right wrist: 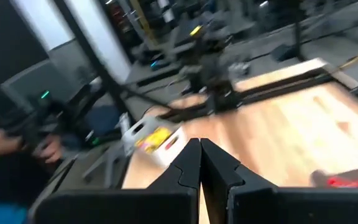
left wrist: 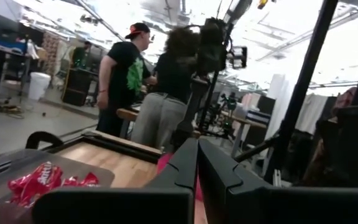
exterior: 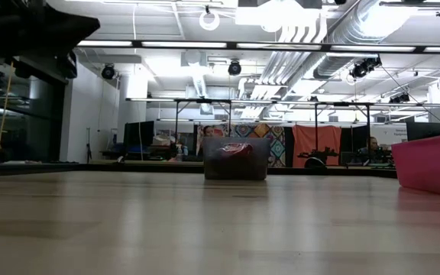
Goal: Sort candy
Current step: Return to Home Position
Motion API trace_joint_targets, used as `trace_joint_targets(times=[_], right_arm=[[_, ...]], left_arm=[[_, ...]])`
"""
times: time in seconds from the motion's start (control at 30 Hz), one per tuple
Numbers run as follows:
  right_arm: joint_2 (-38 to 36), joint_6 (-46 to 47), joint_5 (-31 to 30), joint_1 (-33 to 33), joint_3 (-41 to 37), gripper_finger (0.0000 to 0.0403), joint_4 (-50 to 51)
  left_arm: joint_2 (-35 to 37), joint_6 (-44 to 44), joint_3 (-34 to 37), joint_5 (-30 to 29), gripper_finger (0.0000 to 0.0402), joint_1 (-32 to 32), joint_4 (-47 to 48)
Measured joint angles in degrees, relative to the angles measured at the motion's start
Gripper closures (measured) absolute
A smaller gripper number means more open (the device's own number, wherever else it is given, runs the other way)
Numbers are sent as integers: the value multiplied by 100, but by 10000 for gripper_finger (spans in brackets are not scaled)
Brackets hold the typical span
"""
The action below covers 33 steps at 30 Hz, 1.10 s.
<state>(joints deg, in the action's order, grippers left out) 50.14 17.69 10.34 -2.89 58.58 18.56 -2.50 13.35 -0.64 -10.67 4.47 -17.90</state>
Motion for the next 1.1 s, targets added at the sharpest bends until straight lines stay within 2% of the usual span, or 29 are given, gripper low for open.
trace_joint_targets(times=[0.13, 0.3, 0.53, 0.8, 1.03, 1.1], right_arm=[[-447, 24, 174, 352, -684, 403, -160], [-1346, 22, 130, 791, -2000, 403, -954], [-2956, -131, -134, 706, -3860, 403, -2320], [-4068, -383, -108, 579, -5042, 403, -3303], [-4499, -625, -176, 579, -5756, 403, -3762], [-4564, -627, -176, 579, -5800, 403, -3551]], left_arm=[[0, 4, -2, -67, 401, -76, 8], [0, 4, -2, -107, 401, -76, 10], [0, 2, -4, -106, 401, -76, 13], [0, 1, -4, -106, 401, -74, 15], [0, -1, -6, -106, 401, -74, 15], [0, -1, -7, -106, 401, -74, 15]])
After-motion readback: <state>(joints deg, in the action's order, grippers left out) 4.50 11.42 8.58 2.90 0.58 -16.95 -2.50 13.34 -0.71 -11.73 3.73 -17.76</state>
